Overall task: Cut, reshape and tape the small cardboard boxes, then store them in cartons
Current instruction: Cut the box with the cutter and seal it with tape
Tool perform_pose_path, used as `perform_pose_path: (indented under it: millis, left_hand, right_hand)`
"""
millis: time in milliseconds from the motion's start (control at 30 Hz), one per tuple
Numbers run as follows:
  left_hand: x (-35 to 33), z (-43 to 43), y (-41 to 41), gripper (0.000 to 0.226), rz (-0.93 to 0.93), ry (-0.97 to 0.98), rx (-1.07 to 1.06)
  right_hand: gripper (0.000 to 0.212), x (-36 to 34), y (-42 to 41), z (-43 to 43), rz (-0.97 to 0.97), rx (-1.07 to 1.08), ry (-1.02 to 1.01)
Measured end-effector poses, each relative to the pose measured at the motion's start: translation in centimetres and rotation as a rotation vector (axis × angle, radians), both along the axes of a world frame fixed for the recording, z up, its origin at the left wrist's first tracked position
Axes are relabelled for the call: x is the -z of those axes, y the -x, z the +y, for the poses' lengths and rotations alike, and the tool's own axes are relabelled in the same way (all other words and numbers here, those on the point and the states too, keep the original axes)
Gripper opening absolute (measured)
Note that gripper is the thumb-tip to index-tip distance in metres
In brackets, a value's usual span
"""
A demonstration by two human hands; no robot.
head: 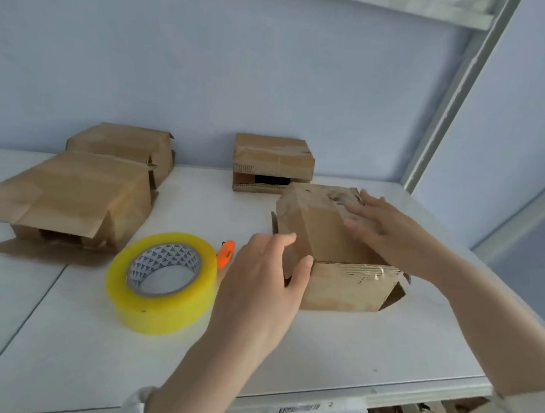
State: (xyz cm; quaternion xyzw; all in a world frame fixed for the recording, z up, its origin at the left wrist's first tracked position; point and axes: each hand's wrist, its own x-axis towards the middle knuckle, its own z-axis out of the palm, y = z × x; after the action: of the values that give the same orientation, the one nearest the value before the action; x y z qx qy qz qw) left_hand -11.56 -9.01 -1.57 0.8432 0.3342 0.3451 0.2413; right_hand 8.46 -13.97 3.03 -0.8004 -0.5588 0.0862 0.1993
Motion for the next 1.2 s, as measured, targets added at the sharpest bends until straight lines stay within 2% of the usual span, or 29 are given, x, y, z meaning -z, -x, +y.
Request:
perform_pose_path:
  millis: [100, 167, 233, 300, 367, 433, 467, 533, 633, 733, 833, 933, 1067, 1200]
  left_hand:
    - [0.6, 0.2, -1.0, 0.038, 0.026, 0.097, 0.055]
    - [0.5, 0.1, -1.1, 0.038, 0.026, 0.079, 0.083]
    - [0.0, 1.0, 0.1, 0.034, 0.01, 0.06, 0.055]
    - [-0.7, 2.7, 2.2, 0.025, -0.024, 0.031, -0.066]
    - [-0.8, 4.7, 4.7, 0.031, 0.081, -0.057, -0.263]
    - [0.3, 5.6, 6.1, 0.049, 0.321, -0.105, -0.38]
    - [1.0, 5.7, 6.2, 0.053, 0.418, -0.097, -0.394]
    - [1.7, 5.3, 6.3, 0.05, 0.457, -0.046, -0.404]
    - [1.8, 5.0, 7.1, 0.04, 0.37, -0.046, -0.419]
    - [0.4, 4.7, 9.2, 0.029, 0.142, 0.008, -0.391]
    - [-1.1, 3.8, 11.2, 0.018, -0.106, 0.182, -0.319]
    - [-1.7, 3.0, 12.4, 0.012, -0.329, 0.297, -0.271]
    - [-1.9, 2.3, 13.1, 0.013, -0.357, 0.416, -0.181]
    - [-2.1, 3.0, 13.3, 0.018, -0.272, 0.419, -0.161]
  right_hand:
    - [0.042, 1.2, 1.1, 0.1, -0.017, 0.004, 0.009]
    - [0.042, 1.3, 0.7, 0.6, 0.006, 0.027, 0.022]
    - [0.043, 0.8, 0.3, 0.9, -0.064, 0.022, 0.063]
    - [0.044, 0.0, 1.3, 0.8, -0.172, 0.008, -0.04]
    - [0.041, -1.1, 4.2, 0.8, -0.122, -0.017, -0.349]
    - [0.038, -1.7, 7.8, 1.3, 0.005, -0.101, -0.529]
    - [0.039, -1.3, 9.3, 1.8, 0.015, -0.164, -0.516]
    - [0.047, 0.3, 11.3, 3.5, -0.027, -0.283, -0.341]
    - [0.063, 2.5, 11.9, 5.6, 0.029, -0.334, -0.067]
    - [0.068, 2.6, 11.4, 6.7, 0.217, -0.366, -0.006]
    - [0.053, 1.2, 11.6, 7.2, 0.558, -0.422, 0.012]
    - [0.037, -0.3, 12.5, 7.0, 0.756, -0.468, -0.001]
    - [0.032, -1.1, 14.3, 6.8, 0.833, -0.488, 0.052]
    - [0.021, -1.5, 16.0, 7.0, 0.823, -0.427, -0.132]
